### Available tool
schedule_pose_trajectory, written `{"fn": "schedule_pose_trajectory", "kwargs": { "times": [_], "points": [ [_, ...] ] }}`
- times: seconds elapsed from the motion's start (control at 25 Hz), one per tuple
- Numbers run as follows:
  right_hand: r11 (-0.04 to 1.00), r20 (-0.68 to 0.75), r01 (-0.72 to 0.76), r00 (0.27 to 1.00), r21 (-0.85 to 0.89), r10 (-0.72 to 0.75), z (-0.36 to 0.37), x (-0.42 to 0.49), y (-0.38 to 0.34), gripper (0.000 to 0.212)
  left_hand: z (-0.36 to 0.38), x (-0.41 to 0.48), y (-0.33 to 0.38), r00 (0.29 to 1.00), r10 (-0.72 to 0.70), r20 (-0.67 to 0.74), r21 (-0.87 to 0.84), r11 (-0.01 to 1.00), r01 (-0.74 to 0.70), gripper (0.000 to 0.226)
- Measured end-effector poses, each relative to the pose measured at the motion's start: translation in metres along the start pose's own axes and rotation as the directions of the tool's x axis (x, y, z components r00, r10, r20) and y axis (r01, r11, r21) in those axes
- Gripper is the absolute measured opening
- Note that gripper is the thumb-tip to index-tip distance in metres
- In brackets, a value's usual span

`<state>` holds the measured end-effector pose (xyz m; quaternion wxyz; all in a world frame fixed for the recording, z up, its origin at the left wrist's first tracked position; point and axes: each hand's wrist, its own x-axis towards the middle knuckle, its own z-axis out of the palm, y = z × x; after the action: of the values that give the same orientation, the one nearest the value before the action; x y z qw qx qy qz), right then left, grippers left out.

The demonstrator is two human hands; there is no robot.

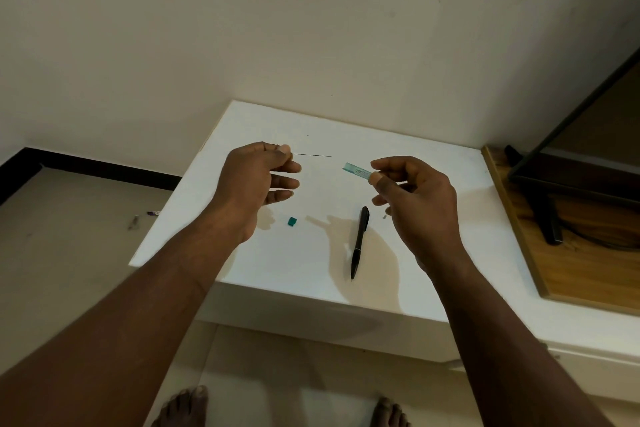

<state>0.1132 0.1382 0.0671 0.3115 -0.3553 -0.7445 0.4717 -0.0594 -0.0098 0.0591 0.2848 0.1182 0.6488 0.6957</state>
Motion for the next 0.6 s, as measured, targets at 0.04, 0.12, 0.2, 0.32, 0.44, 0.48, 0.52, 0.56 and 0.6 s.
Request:
{"fn": "schedule_pose_trajectory", "kwargs": {
  "times": [0.04,0.12,0.2,0.32,0.44,0.48,0.52,0.56,0.6],
  "points": [
    [0.998,-0.008,-0.050,0.999,0.047,0.050,0.002,0.000,0.001,0.013,0.001,-0.002,0.000,0.999,-0.015,0.041,-0.046,0.999,0.016,0.018],
    [0.971,0.026,-0.176,0.984,0.164,0.174,0.007,-0.003,0.001,0.009,0.005,-0.005,-0.002,0.989,-0.036,0.143,-0.140,0.989,0.056,0.017],
    [0.919,0.100,-0.297,0.955,0.258,0.280,0.015,-0.008,0.002,0.008,0.011,-0.009,-0.005,0.968,-0.052,0.244,-0.181,0.979,0.098,0.013],
    [0.837,0.159,-0.397,0.918,0.378,0.363,0.025,-0.015,0.004,0.004,0.021,-0.014,-0.012,0.933,-0.064,0.354,-0.146,0.982,0.123,0.013],
    [0.820,0.163,-0.383,0.924,0.425,0.346,0.031,-0.020,0.003,0.004,0.026,-0.018,-0.017,0.906,-0.046,0.421,-0.074,0.994,0.085,0.013],
    [0.828,0.162,-0.365,0.931,0.425,0.328,0.033,-0.022,0.003,0.005,0.028,-0.019,-0.018,0.903,-0.040,0.427,-0.063,0.995,0.074,0.014],
    [0.839,0.157,-0.348,0.937,0.419,0.311,0.034,-0.023,0.002,0.006,0.028,-0.019,-0.018,0.905,-0.034,0.424,-0.055,0.996,0.064,0.015],
    [0.854,0.153,-0.332,0.943,0.401,0.295,0.035,-0.024,0.001,0.008,0.029,-0.019,-0.019,0.912,-0.027,0.409,-0.045,0.998,0.049,0.016],
    [0.871,0.149,-0.318,0.948,0.374,0.282,0.037,-0.026,0.001,0.009,0.029,-0.019,-0.020,0.923,-0.017,0.385,-0.033,0.999,0.032,0.016]
  ]
}}
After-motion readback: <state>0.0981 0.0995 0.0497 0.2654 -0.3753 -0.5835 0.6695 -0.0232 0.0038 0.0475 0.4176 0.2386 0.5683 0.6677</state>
